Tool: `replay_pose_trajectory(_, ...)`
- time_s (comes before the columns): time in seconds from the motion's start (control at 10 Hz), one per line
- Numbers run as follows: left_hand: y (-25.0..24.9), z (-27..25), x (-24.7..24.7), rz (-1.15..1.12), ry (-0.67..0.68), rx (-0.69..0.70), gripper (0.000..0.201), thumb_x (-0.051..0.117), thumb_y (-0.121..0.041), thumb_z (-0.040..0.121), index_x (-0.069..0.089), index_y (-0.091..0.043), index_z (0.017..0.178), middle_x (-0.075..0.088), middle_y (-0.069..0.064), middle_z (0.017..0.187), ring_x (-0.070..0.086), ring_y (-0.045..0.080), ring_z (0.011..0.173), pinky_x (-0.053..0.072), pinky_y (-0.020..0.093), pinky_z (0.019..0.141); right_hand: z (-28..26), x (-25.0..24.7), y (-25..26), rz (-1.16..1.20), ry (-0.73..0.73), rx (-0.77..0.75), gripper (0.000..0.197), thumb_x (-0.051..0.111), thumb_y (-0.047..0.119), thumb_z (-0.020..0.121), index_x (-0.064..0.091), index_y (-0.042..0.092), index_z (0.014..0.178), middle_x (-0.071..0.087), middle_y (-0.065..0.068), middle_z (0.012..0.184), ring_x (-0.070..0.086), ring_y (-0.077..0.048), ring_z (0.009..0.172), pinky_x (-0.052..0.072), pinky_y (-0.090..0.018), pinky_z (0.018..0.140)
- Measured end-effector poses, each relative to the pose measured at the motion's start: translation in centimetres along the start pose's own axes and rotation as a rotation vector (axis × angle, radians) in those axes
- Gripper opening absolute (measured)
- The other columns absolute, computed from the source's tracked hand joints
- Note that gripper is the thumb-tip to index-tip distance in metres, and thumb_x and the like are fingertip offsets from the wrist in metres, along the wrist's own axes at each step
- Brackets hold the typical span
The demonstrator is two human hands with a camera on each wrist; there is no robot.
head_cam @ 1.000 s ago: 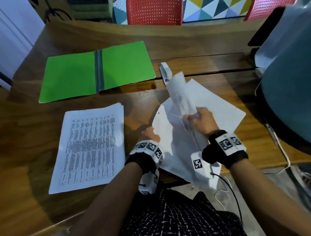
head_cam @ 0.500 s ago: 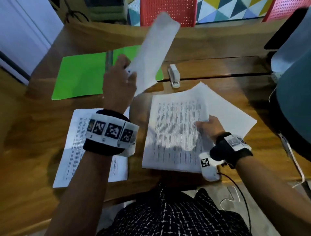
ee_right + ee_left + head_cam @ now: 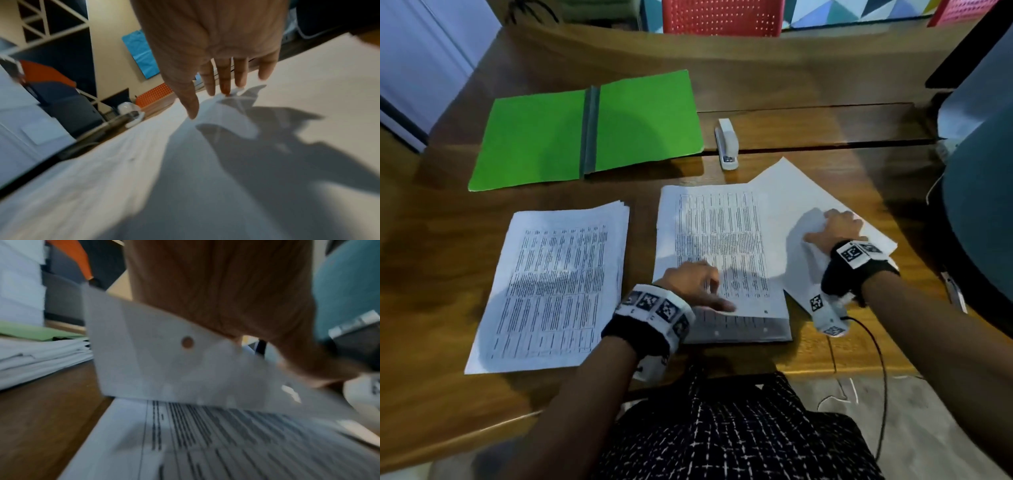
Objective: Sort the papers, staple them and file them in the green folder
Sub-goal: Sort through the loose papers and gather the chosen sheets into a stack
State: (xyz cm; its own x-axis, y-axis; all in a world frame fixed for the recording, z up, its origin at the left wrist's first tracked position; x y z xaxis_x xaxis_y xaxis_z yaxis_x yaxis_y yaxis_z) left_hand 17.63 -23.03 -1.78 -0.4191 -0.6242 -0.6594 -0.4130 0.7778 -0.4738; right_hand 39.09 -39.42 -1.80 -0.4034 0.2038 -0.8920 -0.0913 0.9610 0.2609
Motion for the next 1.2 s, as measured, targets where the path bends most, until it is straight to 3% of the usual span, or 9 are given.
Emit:
replay_pose_trajectory(0.1, 2.1, 0.2, -1.7, -0.372, -0.199, -0.192, 0.086, 0.062, -0.071, 0.058, 0.052, -0.009, 0.117, 0.048, 0.0, 0.12, 0.049, 0.021, 0.111, 0.043, 0.039, 0.097, 0.8, -0.7, -2.8, -0.109, 0.022, 0.084, 0.112, 0.075, 0.056, 0.062, 0.017, 0.006, 0.144, 0.019, -0.018, 0.152, 0.014, -0.039, 0.14, 0.021, -0.058, 0.112)
replay_pose_trajectory(0.2, 5.1, -1.3, -2.5, -0.381, -0.569, -0.592, 0.104, 0.066, -0.069, 0.059, 0.037, 0.0, 0.132, 0.04, 0.016, 0.139, 0.037, 0.032, 0.131, 0.036, 0.046, 0.105, 1.1, -0.5, -4.1, -0.115, 0.044, 0.098, 0.122, 0.075, 0.064, 0.054, 0.016, 0.006, 0.144, 0.018, -0.018, 0.153, 0.015, -0.038, 0.141, 0.021, -0.059, 0.112)
replay_pose_trajectory(0.3, 5.3, -1.8, -1.1, -0.337, -0.614, -0.786, 0.104, 0.071, -0.063, 0.06, 0.032, 0.004, 0.13, 0.028, 0.022, 0.143, 0.025, 0.033, 0.136, 0.03, 0.044, 0.106, 1.1, -0.6, -4.0, -0.132, 0.001, 0.105, 0.115, 0.074, 0.064, 0.054, 0.025, 0.006, 0.14, 0.026, -0.019, 0.148, 0.023, -0.037, 0.138, 0.024, -0.059, 0.11)
replay_pose_trajectory(0.6, 4.6, 0.9, -1.2, -0.496, -0.603, -0.74, 0.038, 0.059, -0.027, 0.087, 0.059, 0.003, 0.112, 0.056, 0.02, 0.127, 0.051, 0.034, 0.119, 0.044, 0.039, 0.097, -0.6, 0.2, -1.0, 0.298, 0.166, 0.039, 0.049, 0.068, 0.02, 0.081, 0.054, -0.007, 0.119, 0.06, -0.024, 0.12, 0.057, -0.04, 0.11, 0.046, -0.046, 0.091)
replay_pose_trajectory(0.8, 5.7, -0.3, -2.4, -0.72, -0.612, -0.626, 0.029, 0.056, -0.012, 0.089, 0.056, 0.003, 0.115, 0.058, 0.02, 0.123, 0.055, 0.034, 0.113, 0.045, 0.032, 0.085, -4.6, -8.0, 3.0, 0.33, -0.299, -0.142, 0.045, 0.054, 0.005, 0.085, 0.039, 0.002, 0.127, 0.054, -0.026, 0.124, 0.052, -0.043, 0.115, 0.044, -0.044, 0.094)
replay_pose_trajectory(0.9, 6.5, 0.7, -1.0, -0.869, -0.545, -0.575, 0.008, 0.062, -0.01, 0.086, 0.062, -0.004, 0.08, 0.055, 0.014, 0.097, 0.053, 0.026, 0.088, 0.045, 0.03, 0.073, -8.2, -8.5, 6.4, 0.171, -0.291, -0.275, 0.052, 0.056, 0.006, 0.082, 0.034, 0.005, 0.128, 0.054, -0.021, 0.123, 0.052, -0.039, 0.114, 0.036, -0.045, 0.097)
replay_pose_trajectory(1.0, 6.2, 0.8, -0.5, -0.991, -0.486, -0.537, 0.016, 0.061, -0.01, 0.087, 0.062, -0.001, 0.074, 0.054, 0.015, 0.092, 0.051, 0.023, 0.065, 0.041, 0.031, 0.066, -9.5, -3.1, 9.1, 0.034, -0.062, -0.346, 0.06, 0.057, 0.011, 0.079, 0.029, 0.011, 0.131, 0.056, -0.019, 0.124, 0.049, -0.037, 0.119, 0.026, -0.048, 0.104)
replay_pose_trajectory(1.1, 6.0, 0.1, -0.7, -1.15, -0.538, -0.587, 0.041, 0.041, -0.031, 0.097, 0.061, 0.005, 0.099, 0.055, 0.021, 0.108, 0.057, 0.032, 0.085, 0.034, 0.027, 0.07, -11.0, 3.4, 10.7, 0.094, 0.287, -0.427, 0.062, 0.06, 0.031, 0.083, 0.027, 0.014, 0.133, 0.056, -0.017, 0.127, 0.051, -0.035, 0.117, 0.032, -0.044, 0.099)
replay_pose_trajectory(1.2, 5.8, -0.1, -0.9, -1.207, -0.575, -0.565, 0.065, 0.014, -0.047, 0.098, 0.031, -0.002, 0.142, 0.033, 0.016, 0.149, 0.041, 0.026, 0.129, 0.027, 0.023, 0.086, -13.3, 6.7, 11.5, 0.322, 0.581, -0.473, 0.056, 0.047, 0.057, 0.085, 0.042, 0.014, 0.121, 0.059, -0.004, 0.103, 0.056, -0.025, 0.097, 0.043, -0.035, 0.086)
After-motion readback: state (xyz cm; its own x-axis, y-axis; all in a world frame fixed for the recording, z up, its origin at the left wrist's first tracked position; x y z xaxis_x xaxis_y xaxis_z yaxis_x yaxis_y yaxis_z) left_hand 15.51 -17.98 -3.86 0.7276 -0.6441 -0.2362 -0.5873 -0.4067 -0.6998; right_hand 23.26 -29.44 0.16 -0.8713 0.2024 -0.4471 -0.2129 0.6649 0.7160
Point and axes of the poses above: each hand's wrist, its own z-axis towards the middle knuckle, its own x-axis out of the palm, y = z × x, the point moved 6 cm from there along z, towards the middle knuckle
